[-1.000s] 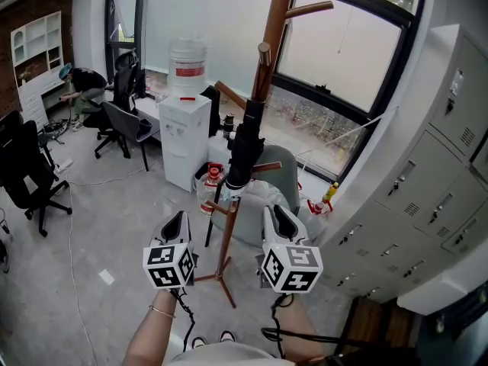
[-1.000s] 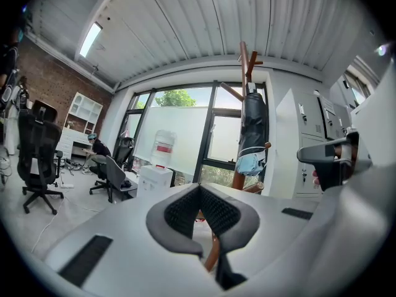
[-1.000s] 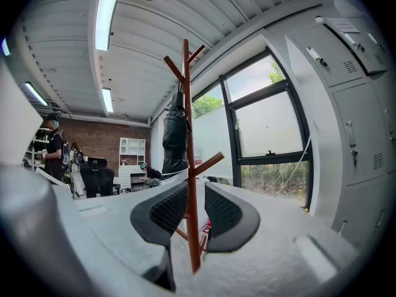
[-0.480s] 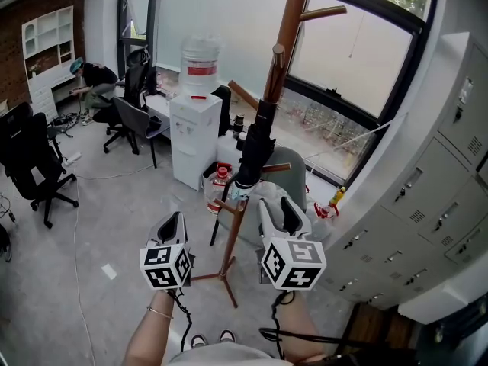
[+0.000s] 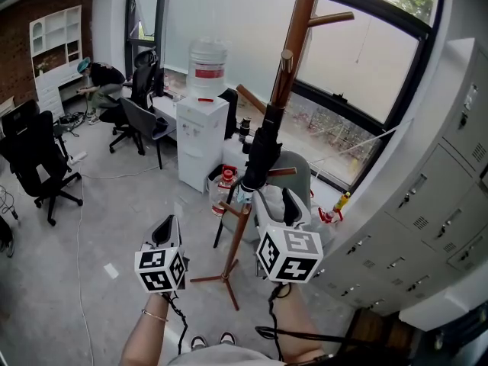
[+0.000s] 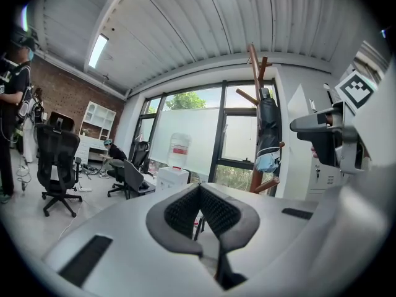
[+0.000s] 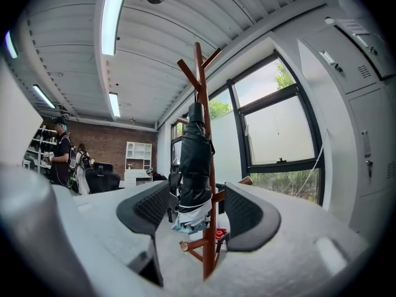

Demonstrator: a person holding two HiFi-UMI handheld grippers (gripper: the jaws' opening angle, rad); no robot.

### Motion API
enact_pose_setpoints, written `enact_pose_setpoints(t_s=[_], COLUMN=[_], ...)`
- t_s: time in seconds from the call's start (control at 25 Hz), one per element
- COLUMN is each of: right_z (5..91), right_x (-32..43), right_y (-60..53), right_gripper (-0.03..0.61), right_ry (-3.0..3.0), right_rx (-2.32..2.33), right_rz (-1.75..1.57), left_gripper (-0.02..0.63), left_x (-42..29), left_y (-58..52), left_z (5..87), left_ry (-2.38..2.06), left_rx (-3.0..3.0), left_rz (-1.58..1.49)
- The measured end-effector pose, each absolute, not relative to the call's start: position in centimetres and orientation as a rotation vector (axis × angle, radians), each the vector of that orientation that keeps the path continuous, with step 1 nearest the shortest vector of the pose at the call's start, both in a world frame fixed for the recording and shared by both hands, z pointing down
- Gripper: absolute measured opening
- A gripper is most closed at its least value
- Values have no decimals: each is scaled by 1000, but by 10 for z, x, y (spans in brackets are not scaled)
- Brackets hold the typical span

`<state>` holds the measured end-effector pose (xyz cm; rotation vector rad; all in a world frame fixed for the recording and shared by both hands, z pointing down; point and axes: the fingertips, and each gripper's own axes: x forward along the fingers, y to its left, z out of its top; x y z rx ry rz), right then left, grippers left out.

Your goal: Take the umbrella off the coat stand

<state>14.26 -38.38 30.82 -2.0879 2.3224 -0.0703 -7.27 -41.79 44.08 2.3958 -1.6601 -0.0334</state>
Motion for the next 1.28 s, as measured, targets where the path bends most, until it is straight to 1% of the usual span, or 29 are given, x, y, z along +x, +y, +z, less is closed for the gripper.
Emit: enact_pose_setpoints(t_s=[0.48,0.88,1.28], right_z=[309,309,318], right_x=[135,131,134], right_y=[-419,-444,-464], right_gripper=[276,276,276], right_ry=[2365,2384,2420], right_rx=[-2105,-2140,-2141], right_rz=[-78,-67,-111], left_gripper=[5,5,5], left_x=[-98,-115,-116], left_y=[-421,-419,-424], left_z=[446,456,466], left_ry=[-1711,-1743,-1756], left_rx=[2335,2270,2242], left_rz=[-40,-60,-40])
